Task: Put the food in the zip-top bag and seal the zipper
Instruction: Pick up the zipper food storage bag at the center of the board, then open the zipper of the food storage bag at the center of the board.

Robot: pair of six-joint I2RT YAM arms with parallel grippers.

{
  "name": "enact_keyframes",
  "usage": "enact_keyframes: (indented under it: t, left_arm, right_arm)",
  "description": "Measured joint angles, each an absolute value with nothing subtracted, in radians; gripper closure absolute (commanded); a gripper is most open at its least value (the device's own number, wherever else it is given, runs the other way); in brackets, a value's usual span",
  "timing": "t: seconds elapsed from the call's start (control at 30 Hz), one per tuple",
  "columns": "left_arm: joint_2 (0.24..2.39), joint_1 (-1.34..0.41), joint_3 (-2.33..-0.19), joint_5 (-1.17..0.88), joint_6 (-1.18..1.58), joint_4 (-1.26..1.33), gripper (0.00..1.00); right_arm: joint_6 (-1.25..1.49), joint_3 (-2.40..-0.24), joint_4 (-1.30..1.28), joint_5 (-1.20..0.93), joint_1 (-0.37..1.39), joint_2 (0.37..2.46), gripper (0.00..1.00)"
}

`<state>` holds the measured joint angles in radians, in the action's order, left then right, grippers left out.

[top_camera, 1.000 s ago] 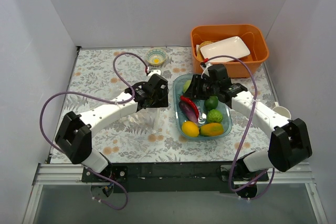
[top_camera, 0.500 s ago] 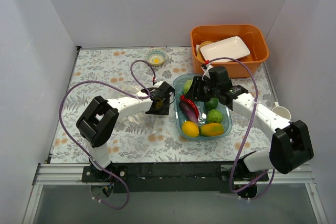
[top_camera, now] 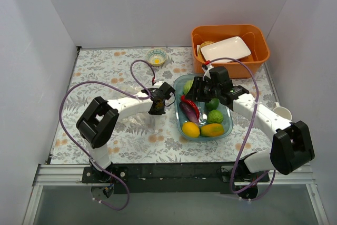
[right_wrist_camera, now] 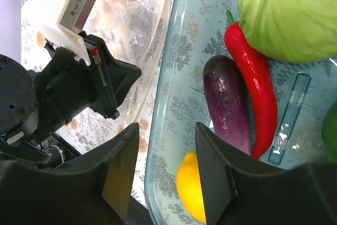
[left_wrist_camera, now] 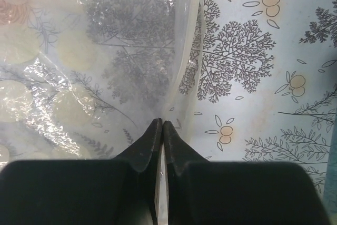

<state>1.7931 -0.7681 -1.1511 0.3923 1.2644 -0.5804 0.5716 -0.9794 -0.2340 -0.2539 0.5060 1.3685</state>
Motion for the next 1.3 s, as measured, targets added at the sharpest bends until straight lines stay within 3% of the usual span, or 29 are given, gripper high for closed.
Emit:
enact_keyframes:
  t: [0.2, 0.63, 1.2, 1.3]
  left_arm:
    - [1.737, -0.768, -1.158, 0.404, 1.264, -0.625, 1.0]
    - [1.364, -0.768, -1.194, 0.354, 1.273, -0.646, 1.0]
    - [1.354, -0.768, -1.172, 0.313, 1.279, -0.64, 1.0]
    - [1.353, -0.768, -1.16, 0.304, 1.277, -0.639, 1.0]
  right_arm:
    - [0.573, -0.979, -0.223, -0.28, 0.506, 1.372, 0.43]
    - [0.663, -0.988, -0.054, -0.449, 0.544, 1.511, 0.38]
    - [0.761, -1.06, 0.151, -0.53, 0.598, 1.598, 0.37]
    - [0.76, -1.077, 0.158, -0.53, 0.598, 1.628, 0.44]
